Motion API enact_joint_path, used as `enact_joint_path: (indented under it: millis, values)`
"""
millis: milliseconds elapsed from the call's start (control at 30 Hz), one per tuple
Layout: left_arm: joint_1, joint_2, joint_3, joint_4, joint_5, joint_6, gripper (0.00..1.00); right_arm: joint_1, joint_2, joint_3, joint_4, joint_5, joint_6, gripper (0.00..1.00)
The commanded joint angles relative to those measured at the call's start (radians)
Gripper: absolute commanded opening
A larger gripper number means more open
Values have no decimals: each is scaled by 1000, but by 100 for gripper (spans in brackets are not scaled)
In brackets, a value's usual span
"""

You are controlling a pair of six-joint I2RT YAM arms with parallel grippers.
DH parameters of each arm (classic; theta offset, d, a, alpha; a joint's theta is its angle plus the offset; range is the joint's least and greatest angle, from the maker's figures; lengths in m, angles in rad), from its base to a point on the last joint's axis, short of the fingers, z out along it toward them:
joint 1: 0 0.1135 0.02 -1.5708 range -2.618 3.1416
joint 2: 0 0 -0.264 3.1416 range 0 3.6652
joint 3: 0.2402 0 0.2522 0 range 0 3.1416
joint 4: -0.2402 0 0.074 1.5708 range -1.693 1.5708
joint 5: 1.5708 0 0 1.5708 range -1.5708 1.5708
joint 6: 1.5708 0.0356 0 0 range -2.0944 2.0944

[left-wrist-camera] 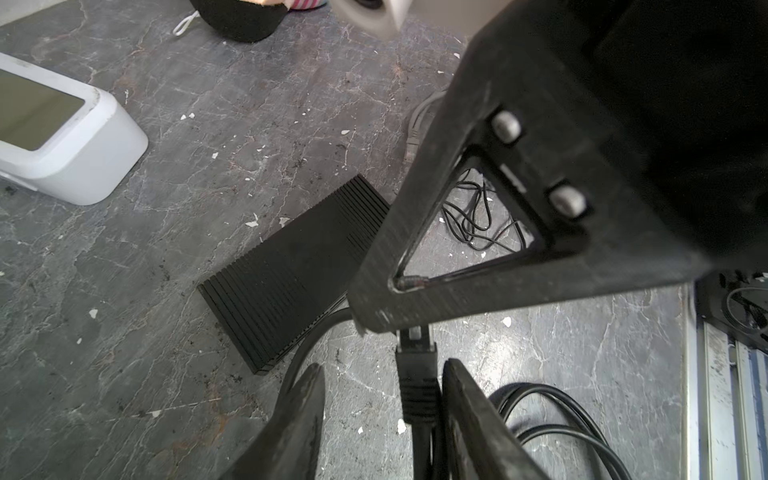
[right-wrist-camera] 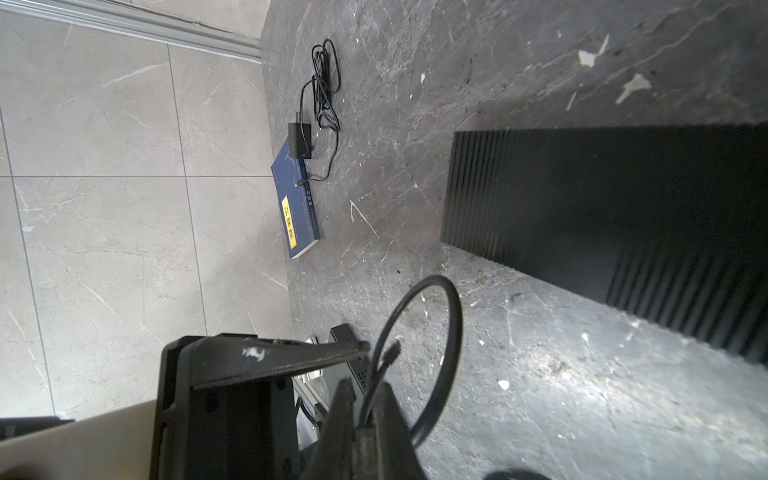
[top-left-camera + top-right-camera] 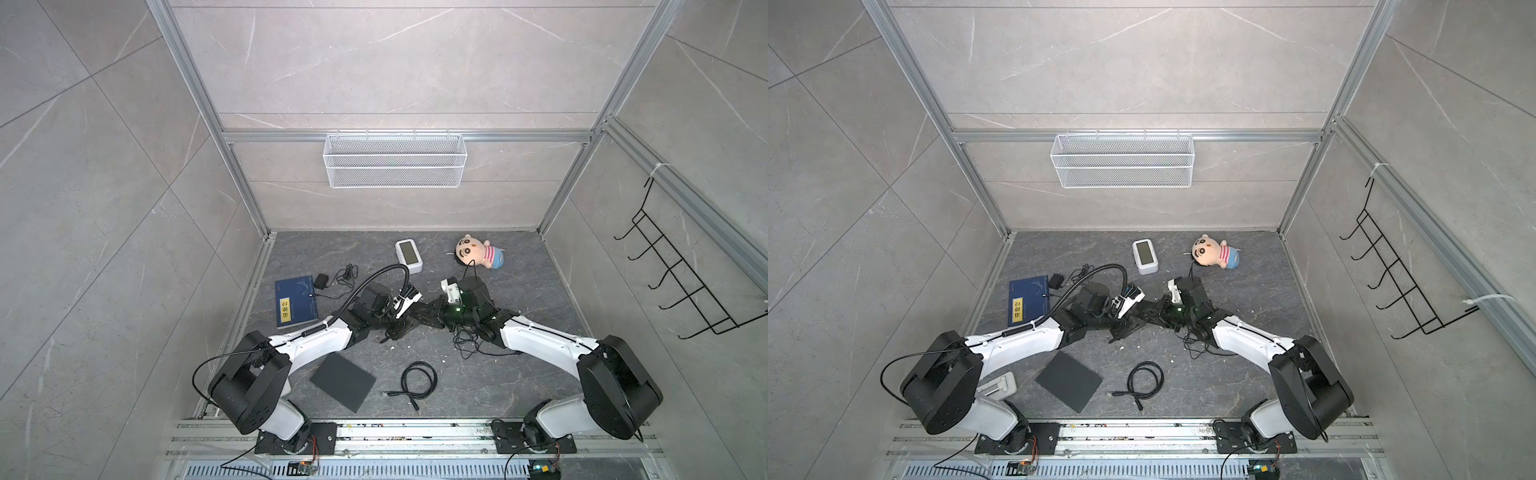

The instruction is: Insert the plug into the switch port

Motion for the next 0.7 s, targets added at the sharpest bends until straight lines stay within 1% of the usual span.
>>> enact_joint_path:
  millis: [0,133,467,533,600,667]
  values:
    - [5,13,-8,39,-78,-19,45,7,-46,35,-8,-28,19,8]
    - [6,10,-19,63,-93,-35,36,6,-57,29,-30,-12,17,8]
    - [6,-6,-45,60,-59,-29,29,5,-28,0,39,6,118,7]
    - [6,-11,-51,60,-56,-29,26,5,-27,0,34,15,124,7]
    - [6,-19,-60,63,-51,-29,20,5,-21,1,29,21,125,7]
    - [7,-24,-63,56,-51,-33,16,4,-6,6,22,21,119,8]
